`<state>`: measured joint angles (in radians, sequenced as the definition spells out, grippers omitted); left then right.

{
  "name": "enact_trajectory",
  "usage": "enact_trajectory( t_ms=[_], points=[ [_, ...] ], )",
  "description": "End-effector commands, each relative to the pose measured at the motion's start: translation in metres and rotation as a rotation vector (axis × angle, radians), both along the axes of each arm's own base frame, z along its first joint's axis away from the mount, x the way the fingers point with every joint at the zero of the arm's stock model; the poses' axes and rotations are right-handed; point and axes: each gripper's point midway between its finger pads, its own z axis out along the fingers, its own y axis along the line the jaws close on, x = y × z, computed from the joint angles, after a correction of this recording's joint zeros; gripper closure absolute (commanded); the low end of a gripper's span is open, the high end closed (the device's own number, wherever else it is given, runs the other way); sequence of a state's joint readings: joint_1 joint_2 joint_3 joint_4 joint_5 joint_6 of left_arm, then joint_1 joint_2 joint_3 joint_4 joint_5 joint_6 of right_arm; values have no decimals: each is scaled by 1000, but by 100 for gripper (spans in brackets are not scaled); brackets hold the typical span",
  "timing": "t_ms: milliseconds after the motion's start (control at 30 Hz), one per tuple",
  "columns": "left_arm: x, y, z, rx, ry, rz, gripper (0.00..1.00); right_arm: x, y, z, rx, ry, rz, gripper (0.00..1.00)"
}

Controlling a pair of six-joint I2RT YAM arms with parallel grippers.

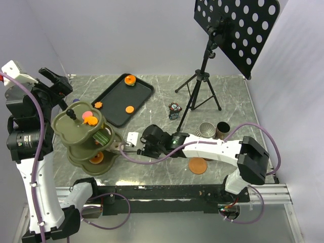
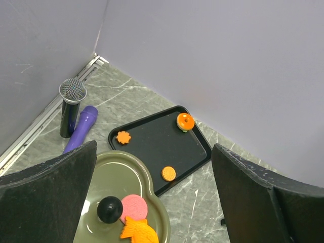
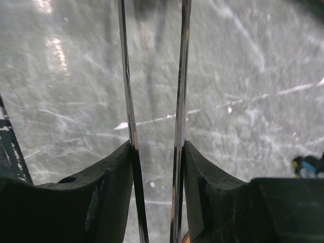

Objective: Serve the afternoon tea

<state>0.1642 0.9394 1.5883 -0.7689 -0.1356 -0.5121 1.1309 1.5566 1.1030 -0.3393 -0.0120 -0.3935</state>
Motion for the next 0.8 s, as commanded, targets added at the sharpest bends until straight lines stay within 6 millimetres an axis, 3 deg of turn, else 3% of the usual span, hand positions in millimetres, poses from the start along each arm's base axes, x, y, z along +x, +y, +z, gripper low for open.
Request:
enact_trajectory(
  t_ms=[0, 233, 533, 700, 767],
  points=[
    [-4, 0, 12, 20, -32, -4, 0, 0, 37, 47, 121, -107, 87, 81],
    [-3, 0, 7, 23, -22, -3, 0, 2, 46, 55, 151, -165, 91, 81],
    [-5, 3, 8, 35, -21, 10, 0, 24, 87, 50, 176, -225, 87, 80],
    [-5, 4, 8, 40, -20, 12, 0, 34, 99, 41, 140, -234, 74, 75],
    [-5, 4, 8, 40, -20, 14, 0, 37, 97, 41, 133, -246, 62, 67]
  ],
)
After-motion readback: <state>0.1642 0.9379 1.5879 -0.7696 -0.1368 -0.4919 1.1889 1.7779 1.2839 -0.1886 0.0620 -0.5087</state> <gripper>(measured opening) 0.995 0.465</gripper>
